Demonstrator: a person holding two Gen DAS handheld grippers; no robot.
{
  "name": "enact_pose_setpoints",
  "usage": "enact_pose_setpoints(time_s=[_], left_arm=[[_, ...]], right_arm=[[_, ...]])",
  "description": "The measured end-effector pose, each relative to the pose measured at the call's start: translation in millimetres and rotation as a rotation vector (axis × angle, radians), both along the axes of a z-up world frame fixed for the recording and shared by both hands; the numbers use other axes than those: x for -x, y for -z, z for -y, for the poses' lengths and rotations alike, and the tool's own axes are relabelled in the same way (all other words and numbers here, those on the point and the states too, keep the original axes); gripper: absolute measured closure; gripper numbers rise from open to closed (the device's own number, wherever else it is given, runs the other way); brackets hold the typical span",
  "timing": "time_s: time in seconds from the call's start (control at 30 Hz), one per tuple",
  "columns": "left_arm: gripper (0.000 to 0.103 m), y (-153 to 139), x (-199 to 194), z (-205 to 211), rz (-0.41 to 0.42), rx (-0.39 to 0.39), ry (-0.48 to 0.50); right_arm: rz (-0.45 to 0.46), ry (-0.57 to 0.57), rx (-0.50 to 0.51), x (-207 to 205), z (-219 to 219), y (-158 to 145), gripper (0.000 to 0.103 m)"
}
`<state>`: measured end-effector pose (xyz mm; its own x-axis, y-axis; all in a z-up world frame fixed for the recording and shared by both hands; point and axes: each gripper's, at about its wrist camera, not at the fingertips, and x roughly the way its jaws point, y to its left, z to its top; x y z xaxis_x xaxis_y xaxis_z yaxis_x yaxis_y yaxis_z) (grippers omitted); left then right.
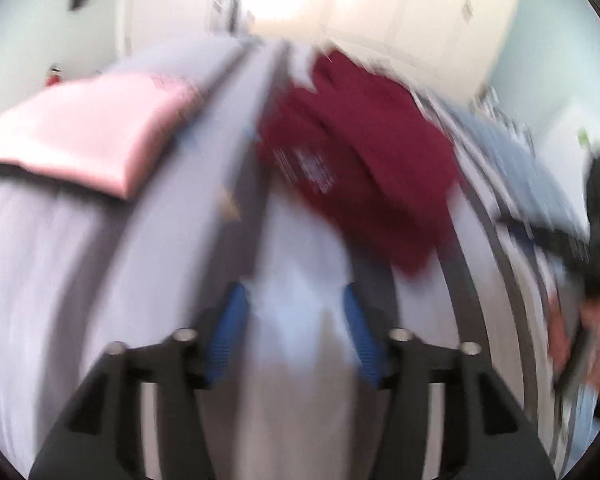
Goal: Fold clothes
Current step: 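Grasp the dark red T-shirt with the left gripper while the right gripper grasps another edge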
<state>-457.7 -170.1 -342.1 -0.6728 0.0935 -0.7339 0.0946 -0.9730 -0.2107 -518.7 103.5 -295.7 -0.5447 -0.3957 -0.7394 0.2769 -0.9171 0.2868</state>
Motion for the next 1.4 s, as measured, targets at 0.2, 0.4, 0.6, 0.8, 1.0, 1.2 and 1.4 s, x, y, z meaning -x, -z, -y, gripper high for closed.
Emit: enact_pose_setpoints(time_s=[0.2,0.4,0.6,0.8,1.0,1.2,1.4], left_arm=[[0.040,3,98,19,-0.017,-0.078,0.113],[0.097,7,128,-17,0.008,0.013,0.256],[0.098,-33,62,-54,-0.096,-0.029,0.326],[0.099,-57,-27,-134,-0.081,-0.155,0.506],[0.099,-12,-104,-172,0.134,-0.202,0.505],[0.081,-24,-115,-137,0.173,-0.162,0.388],[0.027,-58,-48,-92,0.043,-0.120,0.220]], right_arm=[[0.022,-0.004,-0.061,57,45,-5,0.002],[0.140,-0.025,-0.058,96,61,23,0.044],[0.112,-0.026,0.012,80,25,8,0.091],[0.099,-0.005,0.017,0,-48,-17,0.092],[0.190,-0.008,-0.099,-92,-85,0,0.093],[0.265,0.028,-0.150,-135,-100,1,0.087],[0.213,0.077,-0.116,-113,-74,-29,0.051]])
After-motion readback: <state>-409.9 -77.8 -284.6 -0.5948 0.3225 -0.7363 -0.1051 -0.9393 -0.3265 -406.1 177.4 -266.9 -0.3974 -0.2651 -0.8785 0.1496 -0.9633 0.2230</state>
